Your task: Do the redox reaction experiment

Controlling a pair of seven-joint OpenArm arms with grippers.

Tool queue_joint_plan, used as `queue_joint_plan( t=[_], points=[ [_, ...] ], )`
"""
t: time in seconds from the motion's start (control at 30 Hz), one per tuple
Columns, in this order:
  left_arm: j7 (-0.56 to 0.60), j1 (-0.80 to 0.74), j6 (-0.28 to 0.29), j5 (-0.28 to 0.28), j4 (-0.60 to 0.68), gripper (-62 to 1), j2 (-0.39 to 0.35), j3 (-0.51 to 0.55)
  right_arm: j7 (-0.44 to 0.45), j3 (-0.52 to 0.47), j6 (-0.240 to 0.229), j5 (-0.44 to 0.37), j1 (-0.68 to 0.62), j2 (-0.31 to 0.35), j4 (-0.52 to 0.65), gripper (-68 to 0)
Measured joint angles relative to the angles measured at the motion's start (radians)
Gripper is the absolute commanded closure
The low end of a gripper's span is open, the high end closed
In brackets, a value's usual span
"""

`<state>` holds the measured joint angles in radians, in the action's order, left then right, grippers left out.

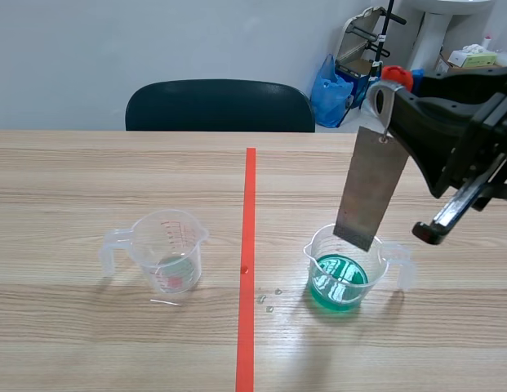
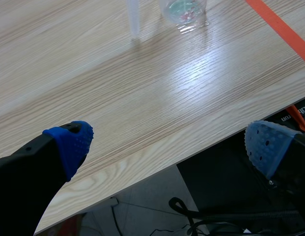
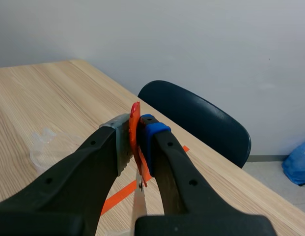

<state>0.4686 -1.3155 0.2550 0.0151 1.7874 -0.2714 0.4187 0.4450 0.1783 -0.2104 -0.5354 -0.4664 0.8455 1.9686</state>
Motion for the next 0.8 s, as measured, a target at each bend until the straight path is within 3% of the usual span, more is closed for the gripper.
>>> queue_joint_plan(
  t=[0.8],
  points=[
    [0.0, 0.0, 0.0, 0.0, 0.0, -62.3, 0.0, 0.0, -0.016, 0.0, 0.0, -0.005, -0.011, 0.0, 0.0, -1.5]
  ],
)
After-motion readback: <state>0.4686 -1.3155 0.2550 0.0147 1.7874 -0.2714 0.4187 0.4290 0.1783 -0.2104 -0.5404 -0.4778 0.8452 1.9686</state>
